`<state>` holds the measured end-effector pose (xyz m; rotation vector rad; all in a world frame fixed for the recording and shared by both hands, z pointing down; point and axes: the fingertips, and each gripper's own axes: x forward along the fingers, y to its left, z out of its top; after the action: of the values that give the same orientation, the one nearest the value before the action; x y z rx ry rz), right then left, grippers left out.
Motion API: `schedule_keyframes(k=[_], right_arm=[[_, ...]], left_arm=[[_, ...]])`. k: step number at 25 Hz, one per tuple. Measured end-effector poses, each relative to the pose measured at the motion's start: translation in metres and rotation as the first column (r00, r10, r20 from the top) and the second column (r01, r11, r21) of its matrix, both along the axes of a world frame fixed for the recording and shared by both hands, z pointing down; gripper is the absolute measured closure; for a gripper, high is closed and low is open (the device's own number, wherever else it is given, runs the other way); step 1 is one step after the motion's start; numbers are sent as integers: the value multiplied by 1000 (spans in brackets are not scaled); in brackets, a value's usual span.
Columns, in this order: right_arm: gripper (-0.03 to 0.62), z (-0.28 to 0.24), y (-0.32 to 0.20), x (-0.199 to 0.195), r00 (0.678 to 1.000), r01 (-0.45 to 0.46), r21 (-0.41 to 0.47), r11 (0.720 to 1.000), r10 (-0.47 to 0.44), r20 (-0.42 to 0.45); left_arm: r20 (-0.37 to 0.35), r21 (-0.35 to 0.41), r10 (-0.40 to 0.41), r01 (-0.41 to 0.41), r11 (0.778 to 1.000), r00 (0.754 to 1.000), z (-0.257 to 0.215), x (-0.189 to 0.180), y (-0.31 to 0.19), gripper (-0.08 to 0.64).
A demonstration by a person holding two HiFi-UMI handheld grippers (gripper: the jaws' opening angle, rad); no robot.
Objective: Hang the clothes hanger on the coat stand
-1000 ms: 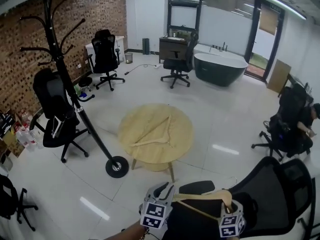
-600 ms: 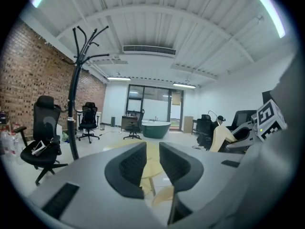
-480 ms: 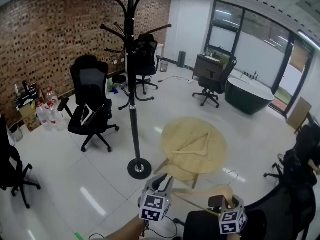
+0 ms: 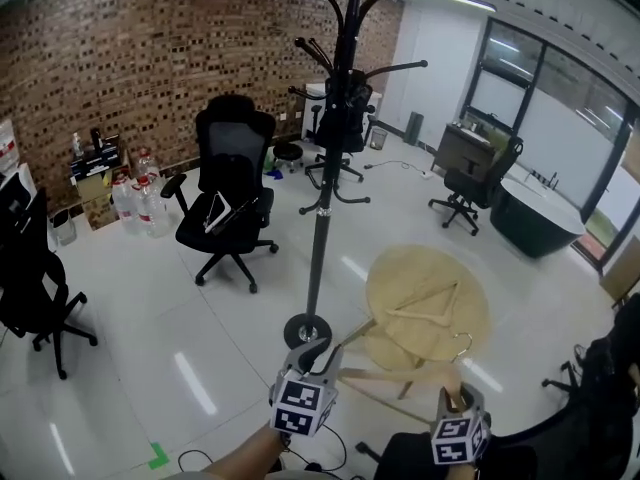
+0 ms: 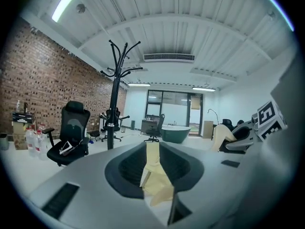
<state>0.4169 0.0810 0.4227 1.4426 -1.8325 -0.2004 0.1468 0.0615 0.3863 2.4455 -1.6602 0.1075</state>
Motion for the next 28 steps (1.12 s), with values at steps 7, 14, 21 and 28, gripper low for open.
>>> schedule_keyframes(k=[7,14,21,28], right_arm=[[494,-29,-65,-64,996,91,-2,996,-91,25],[494,-11,-87,-85,990,142,-20,990,-142,13],[494,-15,-124,-219,994,106,-20,994,-106,-18],[494,-7,-128,-391,995,83,-14,996,-84,-45]], left_arm=[[26,-11,-72,72,997,997,-37,-57,-31,465],[30,-28,-133,134,991,991,-15,-76,-41,465],[17,5,-76,76,997,997,-17,-200,-87,466],[-13,42,-53,54,998,999,-20,-364,-88,466]])
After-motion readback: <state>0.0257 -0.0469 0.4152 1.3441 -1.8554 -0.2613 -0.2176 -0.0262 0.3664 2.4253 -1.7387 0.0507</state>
